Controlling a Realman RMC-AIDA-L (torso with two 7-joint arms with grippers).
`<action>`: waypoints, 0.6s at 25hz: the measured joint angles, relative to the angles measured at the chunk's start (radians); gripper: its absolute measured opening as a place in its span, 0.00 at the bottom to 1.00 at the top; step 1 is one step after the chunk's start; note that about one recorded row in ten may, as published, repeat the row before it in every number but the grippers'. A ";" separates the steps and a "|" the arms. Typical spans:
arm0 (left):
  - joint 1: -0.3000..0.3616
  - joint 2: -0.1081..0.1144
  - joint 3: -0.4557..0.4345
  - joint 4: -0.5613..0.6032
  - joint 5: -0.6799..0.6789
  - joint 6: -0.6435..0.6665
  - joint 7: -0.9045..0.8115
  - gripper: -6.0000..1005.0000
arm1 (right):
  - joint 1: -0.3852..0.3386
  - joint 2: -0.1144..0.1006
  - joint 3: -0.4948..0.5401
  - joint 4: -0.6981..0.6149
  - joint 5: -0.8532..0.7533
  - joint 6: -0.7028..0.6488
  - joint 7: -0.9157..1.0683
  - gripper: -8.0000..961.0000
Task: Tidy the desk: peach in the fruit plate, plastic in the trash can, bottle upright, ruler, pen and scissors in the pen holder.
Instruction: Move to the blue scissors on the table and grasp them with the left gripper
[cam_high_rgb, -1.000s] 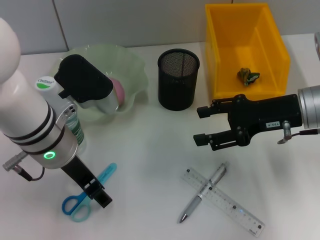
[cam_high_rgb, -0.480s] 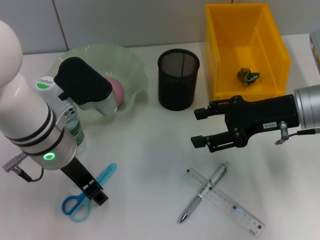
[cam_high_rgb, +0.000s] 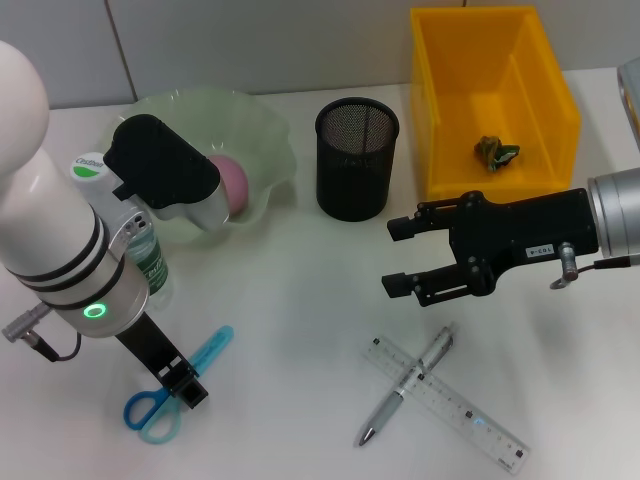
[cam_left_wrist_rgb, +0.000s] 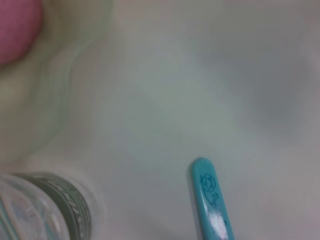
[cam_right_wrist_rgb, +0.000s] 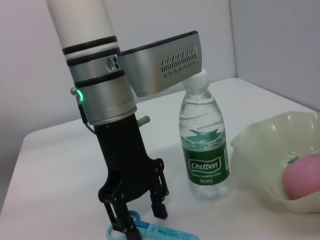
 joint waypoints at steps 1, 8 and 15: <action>0.000 0.000 0.000 0.000 0.000 0.000 0.000 0.60 | 0.000 0.000 0.001 0.000 0.000 -0.001 -0.001 0.80; 0.000 0.000 0.002 0.000 0.000 0.005 -0.001 0.60 | 0.000 0.001 -0.001 -0.002 0.000 -0.003 -0.002 0.80; -0.001 0.000 0.004 0.000 0.000 0.010 -0.002 0.60 | 0.004 0.002 -0.002 -0.002 0.000 -0.003 -0.003 0.80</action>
